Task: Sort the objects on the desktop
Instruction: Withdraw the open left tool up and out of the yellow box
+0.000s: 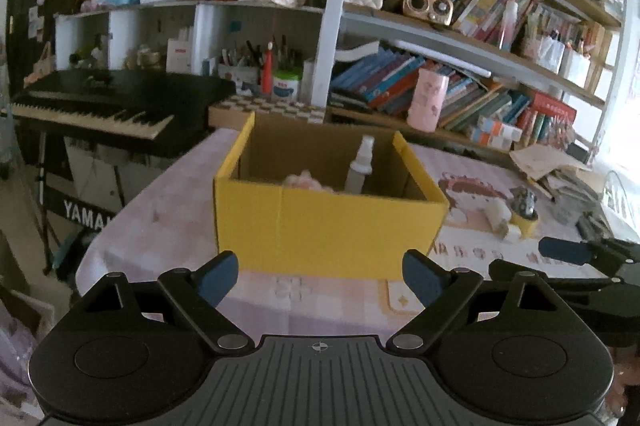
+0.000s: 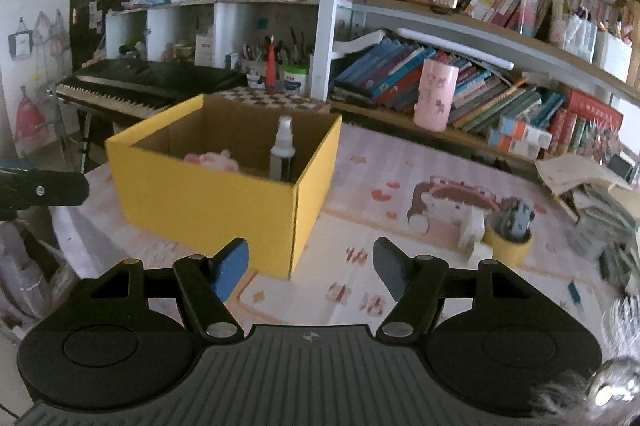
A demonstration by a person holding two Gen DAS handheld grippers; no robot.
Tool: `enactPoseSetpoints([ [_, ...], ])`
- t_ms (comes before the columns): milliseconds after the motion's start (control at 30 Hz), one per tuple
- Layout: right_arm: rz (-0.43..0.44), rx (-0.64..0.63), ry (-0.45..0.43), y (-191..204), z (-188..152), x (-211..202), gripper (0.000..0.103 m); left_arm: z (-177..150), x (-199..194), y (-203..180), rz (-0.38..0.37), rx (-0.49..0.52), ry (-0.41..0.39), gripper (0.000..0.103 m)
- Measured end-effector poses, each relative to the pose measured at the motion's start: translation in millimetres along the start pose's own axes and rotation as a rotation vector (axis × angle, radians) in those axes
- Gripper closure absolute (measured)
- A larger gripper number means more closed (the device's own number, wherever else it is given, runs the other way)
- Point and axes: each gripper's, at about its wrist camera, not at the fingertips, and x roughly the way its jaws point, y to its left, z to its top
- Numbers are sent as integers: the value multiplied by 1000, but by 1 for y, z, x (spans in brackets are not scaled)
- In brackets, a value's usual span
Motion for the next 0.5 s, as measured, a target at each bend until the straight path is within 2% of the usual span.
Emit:
enactPoseSetpoints([
  [333, 22, -11, 65, 19, -33, -20, 36, -28, -2, -14, -40, 10, 68, 11],
  [500, -8, 1, 76, 17, -42, -29, 32, -35, 1, -26, -78, 47, 95, 11],
])
